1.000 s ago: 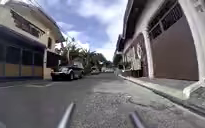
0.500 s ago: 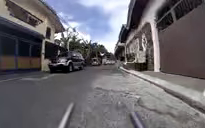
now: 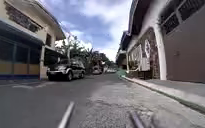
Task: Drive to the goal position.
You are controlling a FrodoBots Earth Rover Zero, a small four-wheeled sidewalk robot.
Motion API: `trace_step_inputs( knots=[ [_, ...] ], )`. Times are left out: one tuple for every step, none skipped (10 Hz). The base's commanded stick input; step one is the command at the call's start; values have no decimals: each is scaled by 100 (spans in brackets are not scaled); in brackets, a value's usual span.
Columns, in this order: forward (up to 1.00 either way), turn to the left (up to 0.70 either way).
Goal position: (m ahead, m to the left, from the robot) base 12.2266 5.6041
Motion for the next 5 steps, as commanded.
trace_step_inputs(
  knots=[
    [85, -16],
    [85, -34],
    [85, -34],
    [85, -34],
    [85, -34]
  ],
)
